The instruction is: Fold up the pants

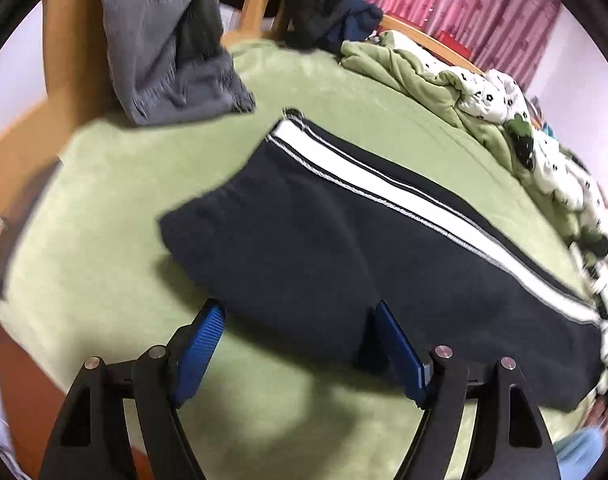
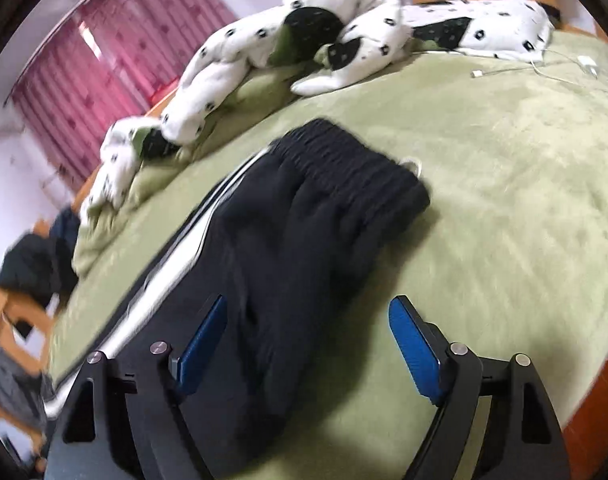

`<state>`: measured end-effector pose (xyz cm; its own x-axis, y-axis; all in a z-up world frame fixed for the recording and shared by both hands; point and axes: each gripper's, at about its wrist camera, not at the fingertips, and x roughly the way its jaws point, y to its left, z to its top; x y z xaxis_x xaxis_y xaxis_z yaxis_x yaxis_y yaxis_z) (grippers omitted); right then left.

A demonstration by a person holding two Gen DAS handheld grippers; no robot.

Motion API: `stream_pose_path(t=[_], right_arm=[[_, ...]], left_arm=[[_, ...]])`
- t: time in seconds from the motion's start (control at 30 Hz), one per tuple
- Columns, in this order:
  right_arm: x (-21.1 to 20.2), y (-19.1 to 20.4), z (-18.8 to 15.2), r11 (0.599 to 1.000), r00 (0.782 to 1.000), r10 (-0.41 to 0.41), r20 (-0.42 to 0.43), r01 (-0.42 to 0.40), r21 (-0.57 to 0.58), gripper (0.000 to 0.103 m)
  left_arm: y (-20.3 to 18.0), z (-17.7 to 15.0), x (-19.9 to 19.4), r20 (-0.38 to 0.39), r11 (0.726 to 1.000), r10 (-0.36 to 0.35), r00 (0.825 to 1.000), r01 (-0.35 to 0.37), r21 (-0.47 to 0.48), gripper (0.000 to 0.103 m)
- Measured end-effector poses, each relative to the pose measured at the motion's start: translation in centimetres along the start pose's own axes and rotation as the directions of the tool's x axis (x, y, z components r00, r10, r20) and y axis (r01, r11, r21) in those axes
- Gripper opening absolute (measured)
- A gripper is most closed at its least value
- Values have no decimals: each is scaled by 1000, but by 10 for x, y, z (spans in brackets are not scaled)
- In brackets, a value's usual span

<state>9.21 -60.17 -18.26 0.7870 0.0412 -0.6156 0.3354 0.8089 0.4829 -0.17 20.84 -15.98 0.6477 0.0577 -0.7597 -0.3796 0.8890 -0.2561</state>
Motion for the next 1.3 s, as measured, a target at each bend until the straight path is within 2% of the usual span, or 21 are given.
stream_pose_path(t=[0.1, 0.13, 0.17, 0.2, 0.27, 0.33, 0.43, 0.47, 0.5, 0.6, 0.7, 0.8, 0.83, 0.9, 0.97, 1.03, 1.07, 1.1, 1.17, 1.23, 1.3], right_arm=[[34, -3, 23, 996, 999, 19, -45, -15, 88, 81], [44, -3, 30, 994, 998, 14, -61, -7, 112, 70], [48, -2, 37, 992, 998, -29, -61, 36, 123, 59], [45, 2, 48, 992, 997, -75, -19, 77, 100, 47], [29, 2, 67, 997, 997, 32, 65, -37, 65, 47], [26, -1, 68, 992, 995, 69, 77, -77, 103, 50], [48, 2, 57, 995, 995, -101, -18, 101, 12, 60], [51, 0, 50, 990, 989, -138, -55, 136, -28, 60], [47, -2, 43, 990, 989, -134, -56, 132, -53, 62], [14, -12, 21, 980, 984, -179, -11, 177, -85, 68], [-9, -4, 16, 961, 972, -234, 9, 233, -149, 68], [-29, 31, 24, 926, 953, -289, 88, 302, -228, 68], [-34, 50, 29, 915, 950, -287, 122, 309, -259, 68], [-34, 78, 34, 905, 956, -267, 120, 292, -308, 68], [-24, 111, 37, 887, 961, -256, 104, 276, -371, 68], [-11, 143, 32, 858, 964, -246, 102, 266, -440, 68], [-3, 160, 27, 845, 968, -233, 94, 250, -472, 68], [6, 175, 22, 836, 974, -213, 77, 223, -501, 68], [29, 202, 8, 816, 985, -169, 25, 154, -557, 68], [52, 223, -7, 788, 988, -149, -27, 102, -608, 68], [69, 240, -19, 758, 989, -136, -60, 65, -649, 68]], left_arm=[[1, 1, -11, 1, 1000, 10, 1000, -10, 5, 76], [-1, 2, -17, 6, 1000, 24, 1000, -24, 19, 76], [-2, 2, -21, 13, 999, 37, 999, -37, 31, 76], [-7, 4, -26, 30, 997, 56, 998, -58, 54, 76], [-18, 6, -41, 92, 990, 81, 993, -91, 112, 76], [-25, 8, -52, 137, 984, 76, 988, -97, 153, 76], [-37, 19, -54, 158, 980, 24, 987, -54, 189, 76], [-40, 24, -51, 153, 981, 0, 988, -30, 193, 76], [-43, 27, -49, 149, 981, -15, 989, -14, 194, 76], [-50, 46, -32, 126, 979, -67, 990, 41, 201, 76], [-58, 74, 3, 120, 979, -45, 992, 20, 201, 76], [-51, 100, 40, 94, 986, -24, 995, 8, 168, 76], [-50, 106, 48, 94, 986, -14, 995, -2, 167, 72], [-43, 124, 71, 92, 988, 21, 995, -35, 151, 70], [-33, 141, 102, 21, 989, 81, 997, -83, 119, 60], [-23, 146, 125, -45, 992, 92, 995, -88, 90, 43], [-21, 147, 132, -68, 993, 84, 994, -79, 85, 40], [-22, 149, 135, -55, 991, 94, 994, -88, 98, 19], [-19, 153, 119, 31, 996, 21, 999, -23, 86, 18], [-8, 155, 109, 78, 999, 3, 997, -7, 41, 17], [0, 153, 120, 27, 1000, -7, 1000, 7, -5, 17]])
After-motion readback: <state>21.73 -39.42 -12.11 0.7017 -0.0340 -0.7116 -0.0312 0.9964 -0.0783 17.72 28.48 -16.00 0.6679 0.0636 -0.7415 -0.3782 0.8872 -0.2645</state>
